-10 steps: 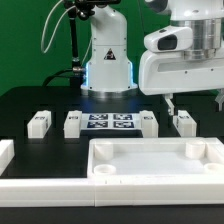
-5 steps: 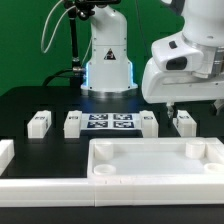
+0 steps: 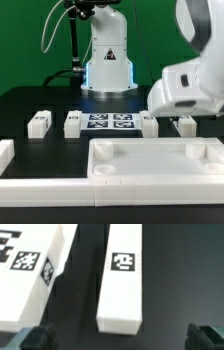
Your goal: Assemble desk
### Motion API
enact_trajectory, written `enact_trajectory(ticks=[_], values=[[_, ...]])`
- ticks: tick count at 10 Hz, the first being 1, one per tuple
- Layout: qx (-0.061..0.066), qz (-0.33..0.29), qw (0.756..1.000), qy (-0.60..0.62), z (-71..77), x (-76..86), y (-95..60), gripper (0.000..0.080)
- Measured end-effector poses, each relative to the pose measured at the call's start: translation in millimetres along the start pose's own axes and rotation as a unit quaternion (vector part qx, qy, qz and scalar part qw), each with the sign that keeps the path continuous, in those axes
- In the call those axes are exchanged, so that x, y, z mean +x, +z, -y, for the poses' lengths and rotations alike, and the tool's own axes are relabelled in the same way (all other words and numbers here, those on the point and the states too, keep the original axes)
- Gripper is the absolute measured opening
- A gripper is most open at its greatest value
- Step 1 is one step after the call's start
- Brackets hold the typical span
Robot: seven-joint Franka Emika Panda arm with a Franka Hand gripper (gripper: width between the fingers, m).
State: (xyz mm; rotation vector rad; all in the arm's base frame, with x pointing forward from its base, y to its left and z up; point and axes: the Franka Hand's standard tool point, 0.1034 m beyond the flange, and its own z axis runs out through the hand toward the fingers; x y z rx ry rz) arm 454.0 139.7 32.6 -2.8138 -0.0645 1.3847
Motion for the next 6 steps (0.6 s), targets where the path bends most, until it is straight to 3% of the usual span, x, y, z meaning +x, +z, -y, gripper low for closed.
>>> enact_trajectory(ticks=[4, 6], values=[[0.002, 0.001, 1.000, -0.001, 2.7, 8.4, -1.8, 0.0649], [-0.003, 0.007, 1.000, -0.004, 10.7, 4.4, 19.9, 0.0649]])
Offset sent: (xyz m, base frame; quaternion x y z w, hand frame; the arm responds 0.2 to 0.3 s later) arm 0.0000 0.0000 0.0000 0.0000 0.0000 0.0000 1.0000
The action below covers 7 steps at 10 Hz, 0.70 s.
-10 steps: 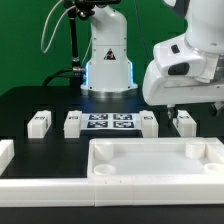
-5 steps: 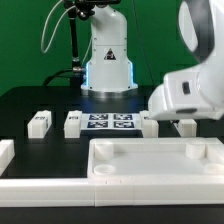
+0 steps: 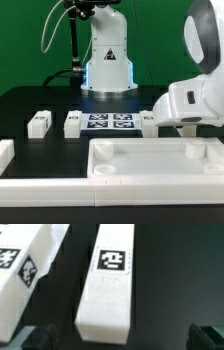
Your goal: Assemble desk
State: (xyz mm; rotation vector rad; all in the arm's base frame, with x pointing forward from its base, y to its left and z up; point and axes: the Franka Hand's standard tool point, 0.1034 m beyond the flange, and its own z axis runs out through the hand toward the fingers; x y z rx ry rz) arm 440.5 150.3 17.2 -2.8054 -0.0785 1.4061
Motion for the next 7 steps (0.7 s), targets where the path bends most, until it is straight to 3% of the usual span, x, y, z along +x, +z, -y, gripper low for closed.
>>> enact_trajectory(ticks=[2, 4, 5, 6, 7], values=[[-0.006, 0.006, 1.000, -0.004, 2.2, -9.2, 17.5, 0.0649], [-0.006, 0.005, 1.000, -0.004, 2.1, -7.6, 16.8, 0.0649], [-0.006, 0.005, 1.000, -0.004, 2.1, -7.7, 17.1, 0.0559], [-0.006, 0.005, 1.000, -0.004, 2.1, -7.6, 17.2, 0.0559], [-0.006, 0.006, 1.000, -0.004, 2.1, -7.6, 17.4, 0.0359]])
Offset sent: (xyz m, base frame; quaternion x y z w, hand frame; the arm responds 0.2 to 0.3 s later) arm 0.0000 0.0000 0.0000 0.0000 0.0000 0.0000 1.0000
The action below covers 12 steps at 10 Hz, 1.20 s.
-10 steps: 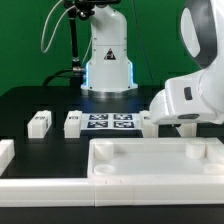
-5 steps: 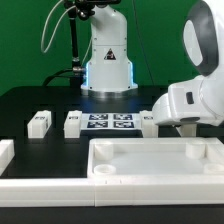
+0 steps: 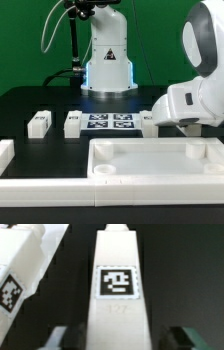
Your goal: Assemble desk
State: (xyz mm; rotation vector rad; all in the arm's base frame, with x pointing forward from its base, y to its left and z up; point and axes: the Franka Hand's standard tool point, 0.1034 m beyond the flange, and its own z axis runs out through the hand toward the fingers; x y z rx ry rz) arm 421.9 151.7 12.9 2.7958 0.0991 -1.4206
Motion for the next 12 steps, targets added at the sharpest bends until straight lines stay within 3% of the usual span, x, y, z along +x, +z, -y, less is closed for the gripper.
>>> enact_trajectory(ticks=[1, 7, 9, 10, 11, 12], values=[[0.000, 0.000, 1.000, 0.000, 0.0, 0.0, 0.0, 0.0287], [0.000, 0.006, 1.000, -0.005, -2.5, -4.4, -5.3, 0.0287], [0.007, -0.018, 1.000, -0.022, -21.6, -30.0, -64.4, 0.0287], [0.011, -0.035, 0.999, -0.024, -31.3, -41.6, -83.6, 0.0287], [0.012, -0.038, 0.999, -0.025, -36.9, -48.5, -92.4, 0.0287], [0.013, -0.060, 0.998, -0.025, -34.6, -41.7, -95.8, 0.0287]])
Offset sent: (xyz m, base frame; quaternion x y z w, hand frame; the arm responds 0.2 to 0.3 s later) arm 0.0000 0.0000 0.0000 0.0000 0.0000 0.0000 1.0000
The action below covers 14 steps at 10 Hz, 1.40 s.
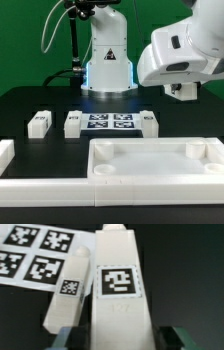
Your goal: Assemble desk
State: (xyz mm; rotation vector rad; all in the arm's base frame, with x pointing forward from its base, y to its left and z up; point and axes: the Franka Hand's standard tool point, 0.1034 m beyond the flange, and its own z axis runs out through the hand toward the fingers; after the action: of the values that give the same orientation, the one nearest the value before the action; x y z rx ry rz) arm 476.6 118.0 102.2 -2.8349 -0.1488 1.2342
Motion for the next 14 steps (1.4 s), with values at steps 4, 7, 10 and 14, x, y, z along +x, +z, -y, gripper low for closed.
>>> enact_trajectory(ticks=[4, 7, 10, 14], values=[[-0.004, -0.140, 0.990, -0.002, 2.9, 8.6, -10.3, 0.0287], [-0.008, -0.244, 0.969, -0.039, -12.5, -3.7, -98.1, 0.0288], [-0.013, -0.345, 0.938, -0.036, -13.8, 3.7, -108.4, 0.0288], [-0.021, -0.492, 0.869, -0.043, -23.3, 22.0, -141.4, 0.0288]])
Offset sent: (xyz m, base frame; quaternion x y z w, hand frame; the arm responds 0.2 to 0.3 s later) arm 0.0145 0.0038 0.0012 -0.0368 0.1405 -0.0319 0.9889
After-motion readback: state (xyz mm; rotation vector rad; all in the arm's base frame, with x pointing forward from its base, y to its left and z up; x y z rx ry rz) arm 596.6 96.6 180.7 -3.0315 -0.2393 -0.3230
